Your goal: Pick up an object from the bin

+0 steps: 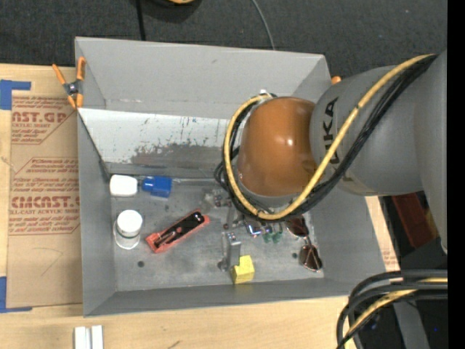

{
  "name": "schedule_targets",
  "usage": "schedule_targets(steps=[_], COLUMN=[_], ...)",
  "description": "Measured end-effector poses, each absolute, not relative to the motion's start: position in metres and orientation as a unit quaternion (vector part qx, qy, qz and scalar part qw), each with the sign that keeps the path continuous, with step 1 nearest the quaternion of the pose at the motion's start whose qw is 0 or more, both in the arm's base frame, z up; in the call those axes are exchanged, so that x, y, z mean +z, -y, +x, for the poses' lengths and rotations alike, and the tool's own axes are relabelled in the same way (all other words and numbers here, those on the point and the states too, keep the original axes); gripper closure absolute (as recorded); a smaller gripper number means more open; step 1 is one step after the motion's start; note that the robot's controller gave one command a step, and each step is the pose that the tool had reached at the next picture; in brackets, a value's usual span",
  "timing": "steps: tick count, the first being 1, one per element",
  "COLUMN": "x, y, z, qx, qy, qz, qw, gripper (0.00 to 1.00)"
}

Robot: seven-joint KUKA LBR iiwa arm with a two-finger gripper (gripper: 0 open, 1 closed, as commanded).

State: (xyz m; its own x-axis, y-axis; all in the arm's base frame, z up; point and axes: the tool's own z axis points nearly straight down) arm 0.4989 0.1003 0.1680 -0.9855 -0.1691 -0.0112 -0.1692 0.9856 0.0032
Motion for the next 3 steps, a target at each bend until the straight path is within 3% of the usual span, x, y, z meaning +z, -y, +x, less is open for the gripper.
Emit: schedule_targets(steps=[1, 2, 3], x=[0.129, 0.105, 0.105], y=[-0.11, -0.139, -0.139], z=[0.532, 0.512, 0.512], qx=[0.0, 0.002, 0.002], qy=[-0.996, -0.994, -0.994], qz=[-0.087, -0.106, -0.106], qw=[0.002, 0.005, 0.006], gripper=[0.0, 1.0, 0.0])
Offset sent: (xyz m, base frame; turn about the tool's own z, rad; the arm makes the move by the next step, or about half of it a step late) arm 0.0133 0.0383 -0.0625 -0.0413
